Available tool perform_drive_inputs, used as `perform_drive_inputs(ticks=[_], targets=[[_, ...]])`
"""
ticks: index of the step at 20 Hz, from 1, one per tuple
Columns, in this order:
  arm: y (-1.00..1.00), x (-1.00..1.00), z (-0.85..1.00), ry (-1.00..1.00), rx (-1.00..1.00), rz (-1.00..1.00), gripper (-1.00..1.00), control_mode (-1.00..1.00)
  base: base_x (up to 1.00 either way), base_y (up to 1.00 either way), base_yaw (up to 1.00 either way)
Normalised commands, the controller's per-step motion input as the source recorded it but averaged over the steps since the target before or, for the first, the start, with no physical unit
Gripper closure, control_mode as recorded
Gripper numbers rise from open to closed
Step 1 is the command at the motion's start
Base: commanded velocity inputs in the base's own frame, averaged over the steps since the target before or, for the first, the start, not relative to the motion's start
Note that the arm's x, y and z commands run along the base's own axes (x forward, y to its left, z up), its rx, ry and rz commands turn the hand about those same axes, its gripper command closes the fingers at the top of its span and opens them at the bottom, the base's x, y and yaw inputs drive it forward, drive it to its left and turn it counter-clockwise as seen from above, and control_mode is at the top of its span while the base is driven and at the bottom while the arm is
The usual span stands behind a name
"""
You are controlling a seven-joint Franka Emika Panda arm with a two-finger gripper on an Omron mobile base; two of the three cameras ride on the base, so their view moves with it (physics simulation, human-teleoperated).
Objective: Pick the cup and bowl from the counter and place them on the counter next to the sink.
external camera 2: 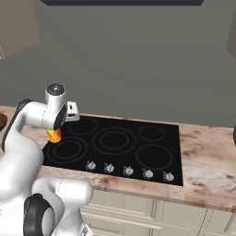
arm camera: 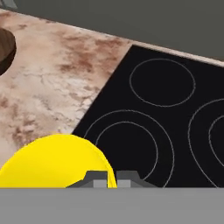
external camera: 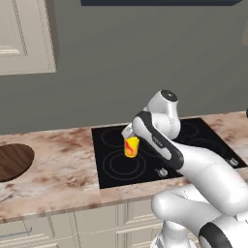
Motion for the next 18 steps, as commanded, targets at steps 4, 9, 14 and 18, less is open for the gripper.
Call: perform_drive_inputs(ticks=[4, 9, 14, 18], targets=[[-0.61, -0.03, 0.29, 0.32, 0.0, -0.25, 1.0, -1.0, 0.0, 0.0, 0.0], [-0.37, -0.15, 0.05, 0.07, 0.07, -0.13, 1.0, -1.0, 0.0, 0.0, 0.0], [-0.39, -0.23, 0.0, 0.0, 0.15, -0.02, 1.0, -1.0, 0.0, 0.0, 0.0], [-0.47, -0.2, 0.0, -0.05, 0.16, -0.03, 1.0, -1.0, 0.0, 0.0, 0.0]])
